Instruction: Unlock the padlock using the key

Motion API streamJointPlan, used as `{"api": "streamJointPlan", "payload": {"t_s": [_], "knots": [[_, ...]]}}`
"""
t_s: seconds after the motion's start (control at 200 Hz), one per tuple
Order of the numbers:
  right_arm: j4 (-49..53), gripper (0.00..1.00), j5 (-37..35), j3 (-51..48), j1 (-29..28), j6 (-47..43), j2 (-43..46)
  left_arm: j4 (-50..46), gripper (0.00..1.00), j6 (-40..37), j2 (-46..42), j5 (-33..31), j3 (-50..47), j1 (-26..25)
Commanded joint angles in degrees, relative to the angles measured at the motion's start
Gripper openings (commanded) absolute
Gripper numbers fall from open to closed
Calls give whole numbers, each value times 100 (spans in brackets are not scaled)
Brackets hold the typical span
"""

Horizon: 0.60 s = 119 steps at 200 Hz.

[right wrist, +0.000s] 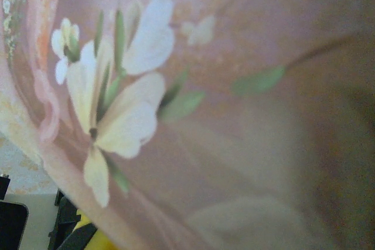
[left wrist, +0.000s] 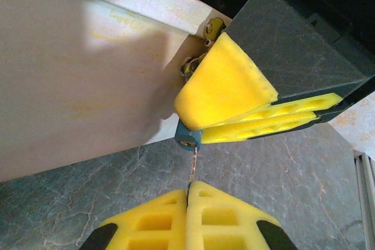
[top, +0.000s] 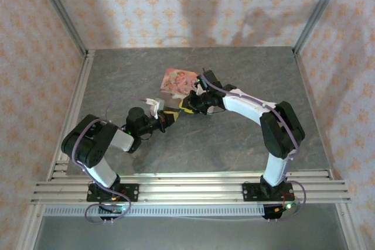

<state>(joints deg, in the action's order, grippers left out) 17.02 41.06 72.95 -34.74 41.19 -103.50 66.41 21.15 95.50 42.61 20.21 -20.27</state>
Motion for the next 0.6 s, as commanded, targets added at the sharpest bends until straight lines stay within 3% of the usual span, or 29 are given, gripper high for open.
{"api": "streamJointPlan", "payload": {"t_s": [0.0,0.591], "knots": [[-4,0,561,-123,-24,235,142,194,0,-45,-2,-183,210,-38],[182,0,770,-175,-24,-321,199,302,0,108,153,251,439,-29]]}}
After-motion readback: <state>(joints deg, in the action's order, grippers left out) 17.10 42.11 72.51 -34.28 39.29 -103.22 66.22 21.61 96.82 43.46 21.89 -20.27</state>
